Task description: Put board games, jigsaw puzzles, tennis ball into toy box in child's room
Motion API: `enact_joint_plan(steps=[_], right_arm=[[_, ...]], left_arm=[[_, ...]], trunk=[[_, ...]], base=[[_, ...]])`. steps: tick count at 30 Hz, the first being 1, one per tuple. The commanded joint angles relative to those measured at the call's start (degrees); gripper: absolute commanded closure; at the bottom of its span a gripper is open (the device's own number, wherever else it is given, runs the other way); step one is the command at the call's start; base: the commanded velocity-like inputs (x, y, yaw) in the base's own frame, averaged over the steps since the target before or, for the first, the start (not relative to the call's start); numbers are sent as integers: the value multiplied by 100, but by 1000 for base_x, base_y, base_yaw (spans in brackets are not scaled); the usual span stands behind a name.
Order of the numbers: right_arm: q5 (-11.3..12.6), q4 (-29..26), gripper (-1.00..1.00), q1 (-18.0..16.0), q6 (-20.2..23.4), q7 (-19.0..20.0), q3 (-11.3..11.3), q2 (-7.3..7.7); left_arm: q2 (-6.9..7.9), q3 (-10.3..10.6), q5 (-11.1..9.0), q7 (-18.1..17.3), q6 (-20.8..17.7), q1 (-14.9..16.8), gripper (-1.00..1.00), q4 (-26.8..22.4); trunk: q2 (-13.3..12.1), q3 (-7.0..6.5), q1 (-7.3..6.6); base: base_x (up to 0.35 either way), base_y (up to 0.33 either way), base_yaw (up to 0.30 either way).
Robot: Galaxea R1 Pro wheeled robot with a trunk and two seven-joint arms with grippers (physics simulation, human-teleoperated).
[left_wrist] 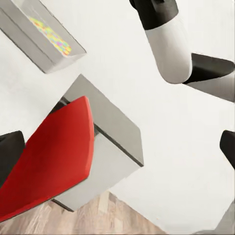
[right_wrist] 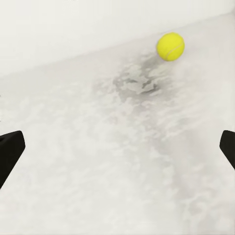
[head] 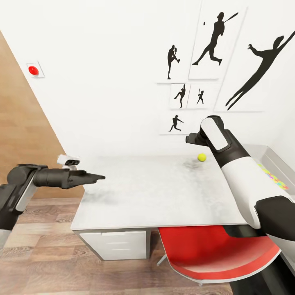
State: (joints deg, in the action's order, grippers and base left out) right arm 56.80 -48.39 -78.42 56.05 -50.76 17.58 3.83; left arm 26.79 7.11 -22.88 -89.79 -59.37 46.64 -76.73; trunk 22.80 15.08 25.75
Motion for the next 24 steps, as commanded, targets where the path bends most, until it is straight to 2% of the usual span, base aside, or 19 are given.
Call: enact_joint_plan(steps=[1, 2, 3, 6, 7, 10, 11, 12, 13, 16, 17, 20, 23, 24], right_arm=[[58, -4, -100, -9, 12, -57, 26, 7], [59, -4, -100, -11, 12, -57, 26, 6], [59, -4, -100, -13, 7, -56, 26, 8], [59, 2, -100, -14, -7, -56, 26, 6], [59, 6, -100, -14, -18, -56, 26, 5], [61, 13, -100, -15, -28, -56, 26, 5], [60, 18, -100, -15, -33, -55, 26, 5], [60, 20, -100, -15, -34, -54, 26, 4], [60, 27, -100, -17, -39, -51, 26, 4], [59, 35, -100, -16, -44, -51, 26, 6], [59, 38, -100, -16, -46, -50, 26, 8], [59, 40, -100, -15, -48, -49, 26, 11], [63, 42, -100, -15, -51, -48, 26, 12], [64, 43, -100, -15, -54, -48, 26, 12]], left_arm=[[-2, 146, -175, -21, -63, 50, -100, -74], [-54, 320, -412, -21, -63, 146, -100, -182], [-171, 441, -561, -21, -63, 244, -100, -256], [-425, 582, -680, -21, -63, 371, -100, -343], [-590, 676, -719, -21, -63, 433, -100, -387], [-809, 854, -750, -21, -63, 511, -100, -458], [-957, 1004, -756, -21, -63, 574, -100, -526], [-1032, 1086, -752, -21, -63, 609, -100, -554], [-1180, 1260, -720, -21, -63, 691, -100, -595], [-1435, 1533, -591, -21, -63, 843, -100, -634], [-1625, 1671, -485, -21, -63, 928, -100, -649], [-1910, 1793, -337, -12, -63, 1006, -100, -663], [-2383, 1908, -113, 48, -63, 1067, -100, -673], [-2451, 1917, -78, 55, -63, 1071, -100, -674]], trunk=[[12, 12, 4], [12, 12, 4], [12, 12, 4], [12, 12, 4], [12, 12, 4], [12, 12, 4], [12, 12, 4], [12, 12, 4], [12, 12, 4], [12, 12, 4], [12, 12, 4], [12, 12, 4], [12, 12, 4], [12, 12, 4]], base=[[0, 0, 0], [0, 0, 0], [0, 0, 0], [0, 0, 0], [0, 0, 0], [0, 0, 0], [0, 0, 0], [0, 0, 0], [0, 0, 0], [0, 0, 0], [0, 0, 0], [0, 0, 0], [0, 0, 0], [0, 0, 0]])
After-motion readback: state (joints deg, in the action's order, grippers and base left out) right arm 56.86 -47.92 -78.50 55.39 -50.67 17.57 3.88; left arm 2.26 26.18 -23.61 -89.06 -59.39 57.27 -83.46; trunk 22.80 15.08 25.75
